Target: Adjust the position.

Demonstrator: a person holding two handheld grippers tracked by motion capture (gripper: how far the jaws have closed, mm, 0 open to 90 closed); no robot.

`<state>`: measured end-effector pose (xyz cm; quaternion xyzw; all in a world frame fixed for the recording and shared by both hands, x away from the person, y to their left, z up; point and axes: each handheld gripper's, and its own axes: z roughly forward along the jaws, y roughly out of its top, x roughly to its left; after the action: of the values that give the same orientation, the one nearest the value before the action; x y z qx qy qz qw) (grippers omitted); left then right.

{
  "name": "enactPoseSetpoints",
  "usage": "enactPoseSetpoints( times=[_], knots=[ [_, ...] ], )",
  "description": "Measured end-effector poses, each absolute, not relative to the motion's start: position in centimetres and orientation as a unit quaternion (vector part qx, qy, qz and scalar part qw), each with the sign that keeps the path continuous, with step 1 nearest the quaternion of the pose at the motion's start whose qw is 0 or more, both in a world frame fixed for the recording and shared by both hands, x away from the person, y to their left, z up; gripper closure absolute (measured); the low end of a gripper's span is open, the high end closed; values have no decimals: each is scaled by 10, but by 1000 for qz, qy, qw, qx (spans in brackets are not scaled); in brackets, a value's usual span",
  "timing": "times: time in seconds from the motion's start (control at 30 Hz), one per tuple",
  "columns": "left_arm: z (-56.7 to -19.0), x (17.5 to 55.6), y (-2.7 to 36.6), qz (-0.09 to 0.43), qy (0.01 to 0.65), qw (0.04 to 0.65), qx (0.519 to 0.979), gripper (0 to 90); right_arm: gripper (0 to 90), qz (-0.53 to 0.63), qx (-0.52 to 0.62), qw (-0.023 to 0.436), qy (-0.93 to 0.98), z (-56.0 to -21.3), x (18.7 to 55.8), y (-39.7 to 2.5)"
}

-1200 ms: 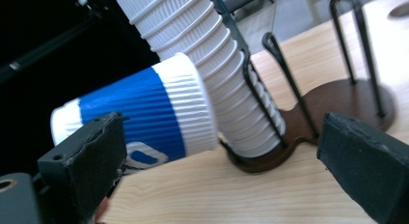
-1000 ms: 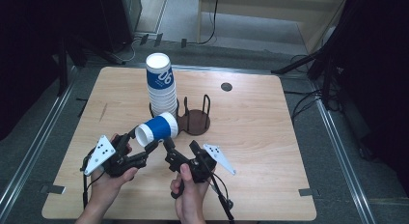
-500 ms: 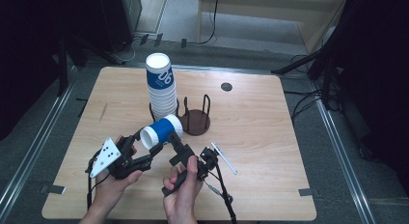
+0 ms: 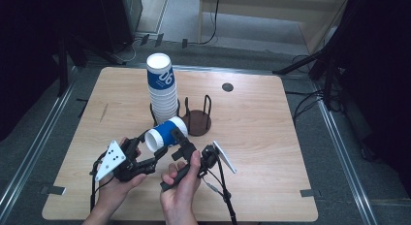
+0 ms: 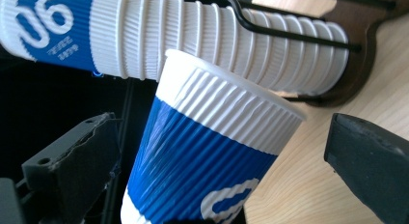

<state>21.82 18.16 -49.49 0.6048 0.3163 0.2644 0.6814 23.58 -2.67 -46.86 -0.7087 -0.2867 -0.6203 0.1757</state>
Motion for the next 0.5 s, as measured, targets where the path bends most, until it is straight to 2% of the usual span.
enactPoseSetpoints(
  times=[0.5],
  knots=[
    [-494, 216, 179, 263, 307, 681, 611, 294, 0, -613, -707, 225, -270, -473, 250, -25]
  ],
)
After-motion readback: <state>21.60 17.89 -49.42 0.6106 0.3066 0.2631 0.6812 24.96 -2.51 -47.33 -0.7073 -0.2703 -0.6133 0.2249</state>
